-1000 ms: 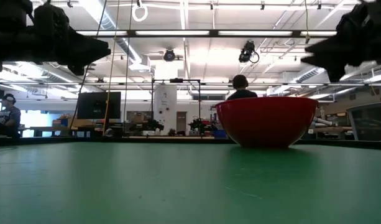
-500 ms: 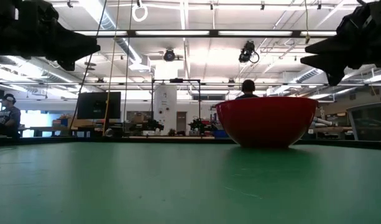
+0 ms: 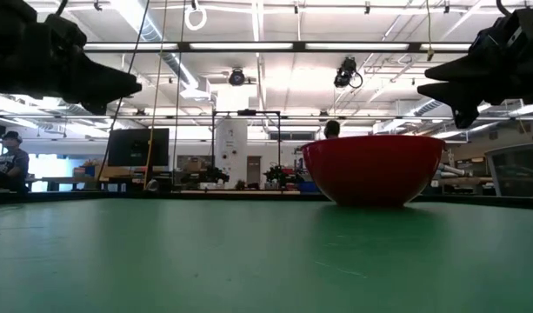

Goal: Nest bowls inside each other
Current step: Return to Home Position

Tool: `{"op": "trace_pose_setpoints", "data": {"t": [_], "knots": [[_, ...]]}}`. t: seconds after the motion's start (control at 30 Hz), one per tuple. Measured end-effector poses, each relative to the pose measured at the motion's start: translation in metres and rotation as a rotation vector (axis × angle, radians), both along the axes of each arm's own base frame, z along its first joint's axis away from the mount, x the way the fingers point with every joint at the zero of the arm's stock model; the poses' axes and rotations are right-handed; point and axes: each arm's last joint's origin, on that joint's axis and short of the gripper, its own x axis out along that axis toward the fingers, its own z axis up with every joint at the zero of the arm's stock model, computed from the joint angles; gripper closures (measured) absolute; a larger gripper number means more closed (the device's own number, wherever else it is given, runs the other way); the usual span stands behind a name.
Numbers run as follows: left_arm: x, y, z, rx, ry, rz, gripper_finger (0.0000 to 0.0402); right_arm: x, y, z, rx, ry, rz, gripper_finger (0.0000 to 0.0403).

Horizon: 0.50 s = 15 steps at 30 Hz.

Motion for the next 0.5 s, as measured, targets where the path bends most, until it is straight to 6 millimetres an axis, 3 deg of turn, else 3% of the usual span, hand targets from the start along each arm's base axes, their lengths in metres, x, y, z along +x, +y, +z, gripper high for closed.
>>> {"op": "trace_pose_setpoints", "data": {"t": [0.5], "knots": [[0.0015,0.0,-0.0036,-0.06,0.028,-0.001,0.026,0.0,0.0,0.0001,0.023,-0.005,-0.001,0.0242]]}}
